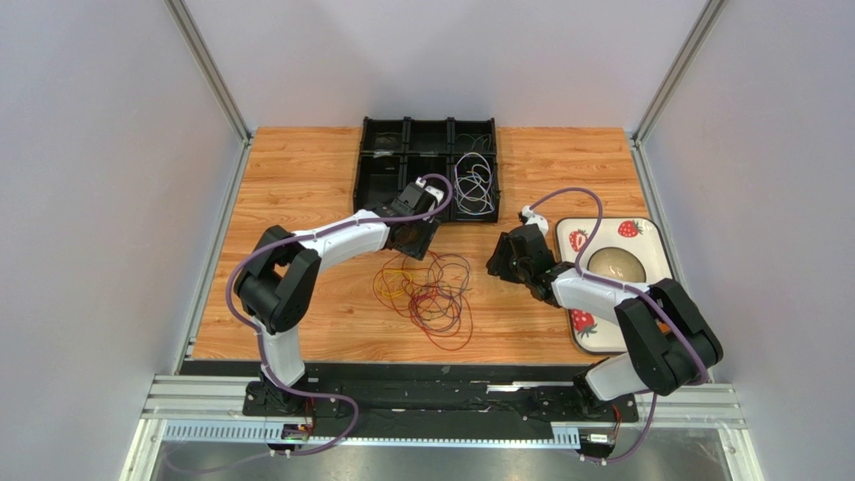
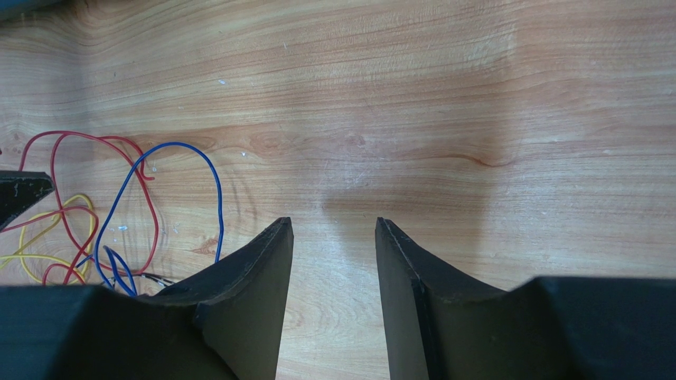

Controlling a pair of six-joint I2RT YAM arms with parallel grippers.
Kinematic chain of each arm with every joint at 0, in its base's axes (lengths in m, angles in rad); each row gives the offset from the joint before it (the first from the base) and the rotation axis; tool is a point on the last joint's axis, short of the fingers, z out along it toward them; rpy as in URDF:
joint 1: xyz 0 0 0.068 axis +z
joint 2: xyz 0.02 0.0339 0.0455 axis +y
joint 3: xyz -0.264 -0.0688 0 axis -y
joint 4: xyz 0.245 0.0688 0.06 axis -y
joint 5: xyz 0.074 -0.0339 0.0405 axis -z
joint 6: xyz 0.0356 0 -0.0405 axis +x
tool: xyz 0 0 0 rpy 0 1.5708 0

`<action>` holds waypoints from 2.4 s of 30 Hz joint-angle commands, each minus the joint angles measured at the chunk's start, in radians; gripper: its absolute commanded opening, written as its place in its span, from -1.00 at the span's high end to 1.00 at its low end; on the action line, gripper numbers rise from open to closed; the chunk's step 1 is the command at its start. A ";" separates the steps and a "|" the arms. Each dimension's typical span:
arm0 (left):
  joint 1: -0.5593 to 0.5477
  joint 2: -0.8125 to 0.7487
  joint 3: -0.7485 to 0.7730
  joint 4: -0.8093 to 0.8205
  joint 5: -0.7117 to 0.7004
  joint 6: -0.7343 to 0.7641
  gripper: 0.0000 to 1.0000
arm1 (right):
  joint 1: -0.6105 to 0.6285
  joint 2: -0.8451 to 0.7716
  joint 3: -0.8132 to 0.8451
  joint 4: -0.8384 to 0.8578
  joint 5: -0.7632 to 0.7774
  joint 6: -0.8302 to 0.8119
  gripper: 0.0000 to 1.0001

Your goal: Untangle the cables

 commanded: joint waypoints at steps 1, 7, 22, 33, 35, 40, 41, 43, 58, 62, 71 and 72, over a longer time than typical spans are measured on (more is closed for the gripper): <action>0.028 0.051 0.078 0.001 0.063 0.043 -0.13 | -0.003 0.004 0.032 0.023 0.007 -0.005 0.07; 0.044 0.103 0.121 -0.034 0.075 0.038 -0.05 | -0.003 0.006 0.032 0.021 0.004 -0.007 0.07; 0.059 0.169 0.174 -0.097 0.096 0.026 0.62 | -0.005 0.007 0.034 0.021 0.006 -0.007 0.07; 0.062 0.091 0.184 -0.126 0.092 -0.005 1.00 | -0.005 0.007 0.034 0.020 0.004 -0.007 0.07; 0.061 0.016 0.201 -0.162 0.076 -0.018 1.00 | -0.003 0.007 0.034 0.020 0.004 -0.007 0.07; 0.052 -0.142 0.284 -0.292 0.014 -0.045 1.00 | -0.005 0.009 0.034 0.020 0.003 -0.007 0.07; 0.042 -0.180 0.331 -0.318 0.000 -0.046 1.00 | -0.003 0.007 0.034 0.020 0.004 -0.007 0.07; 0.027 -0.223 0.409 -0.396 -0.064 -0.040 1.00 | -0.002 0.009 0.034 0.020 0.004 -0.007 0.07; -0.129 -0.412 0.882 -0.611 -0.230 -0.037 1.00 | -0.003 0.007 0.034 0.018 0.003 -0.007 0.07; -0.140 -0.490 0.898 -0.461 -0.171 0.015 1.00 | -0.003 0.007 0.034 0.020 0.003 -0.007 0.07; -0.142 -0.538 1.005 -0.222 -0.102 0.121 1.00 | -0.003 0.011 0.034 0.018 0.000 -0.008 0.07; -0.142 -0.532 1.032 -0.200 -0.089 0.133 1.00 | -0.005 0.009 0.034 0.020 0.000 -0.008 0.07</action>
